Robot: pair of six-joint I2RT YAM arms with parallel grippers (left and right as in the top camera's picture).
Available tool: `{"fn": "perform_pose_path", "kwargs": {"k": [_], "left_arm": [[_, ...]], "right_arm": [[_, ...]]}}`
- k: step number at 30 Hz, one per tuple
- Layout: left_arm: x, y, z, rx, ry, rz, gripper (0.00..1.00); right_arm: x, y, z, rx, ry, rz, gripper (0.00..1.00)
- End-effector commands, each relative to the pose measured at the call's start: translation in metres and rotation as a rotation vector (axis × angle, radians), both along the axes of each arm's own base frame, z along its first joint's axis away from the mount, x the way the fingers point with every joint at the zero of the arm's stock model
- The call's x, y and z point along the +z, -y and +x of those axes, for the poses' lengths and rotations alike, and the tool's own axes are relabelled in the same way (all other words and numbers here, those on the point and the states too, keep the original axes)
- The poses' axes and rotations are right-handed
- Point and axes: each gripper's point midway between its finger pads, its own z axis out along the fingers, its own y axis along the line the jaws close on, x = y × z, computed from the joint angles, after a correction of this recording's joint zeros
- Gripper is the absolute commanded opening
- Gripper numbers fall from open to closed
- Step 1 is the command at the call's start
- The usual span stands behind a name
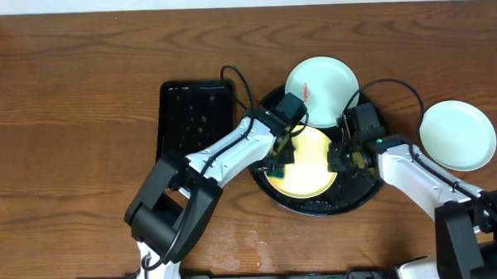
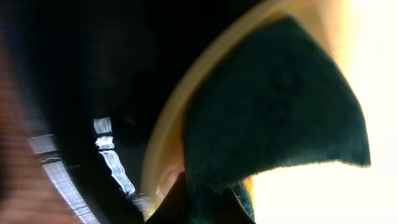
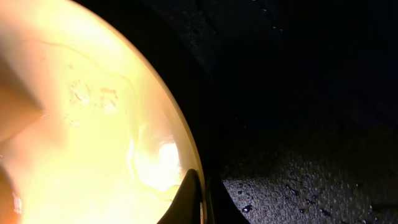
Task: Clean dirty plates on tray and stack at the side
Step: 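Scrub the yellow plate with the sponge while right gripper holds its rim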
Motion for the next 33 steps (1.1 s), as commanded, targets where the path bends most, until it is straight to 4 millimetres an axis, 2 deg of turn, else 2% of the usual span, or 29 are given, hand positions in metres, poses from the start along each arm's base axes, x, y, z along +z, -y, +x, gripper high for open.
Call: {"fn": "perform_pose_path", "kwargs": {"k": [1,5,7,10,15,20,23,27,33], "left_arm": [[-0.010,-0.080,0.028,0.008,0.132,0.384,0.07],[-0.006,-0.082,0.036,-0.008,0.168,0.406,0.07],[-0.009,-0.075,0.037,-0.006,0.163,0.368,0.07],[-0.018,-0.039,0.028,-0.011,0.092,0.177,0.07],[-0.014,0.045,0.005,-0.078,-0.039,-0.228,0.08],[-0.007,0.090,-0.016,-0.114,-0.135,-0.424,0.08],[-0.011,0.104,-0.027,-0.142,-0.182,-0.480,0.07],[-0.017,0.109,-0.036,-0.154,-0.225,-0.499,0.08],[-0.009,0.117,-0.047,-0.250,-0.256,-0.571,0.08]], "right_arm": [[-0.013,0.024,-0.007,-0.059,-0.034,-0.115,0.01],[-0.013,0.024,-0.007,-0.059,-0.034,-0.115,0.01],[-0.013,0.024,-0.007,-0.059,-0.034,-0.115,0.01],[-0.013,0.024,-0.007,-0.059,-0.034,-0.115,0.01],[-0.013,0.023,-0.007,-0.058,-0.034,-0.114,0.01],[-0.013,0.023,-0.007,-0.058,-0.031,-0.113,0.01],[-0.013,0.023,-0.006,-0.058,-0.031,-0.113,0.01],[-0.013,0.023,-0.006,-0.058,-0.030,-0.113,0.01],[-0.013,0.023,-0.006,-0.058,-0.030,-0.113,0.01]]}}
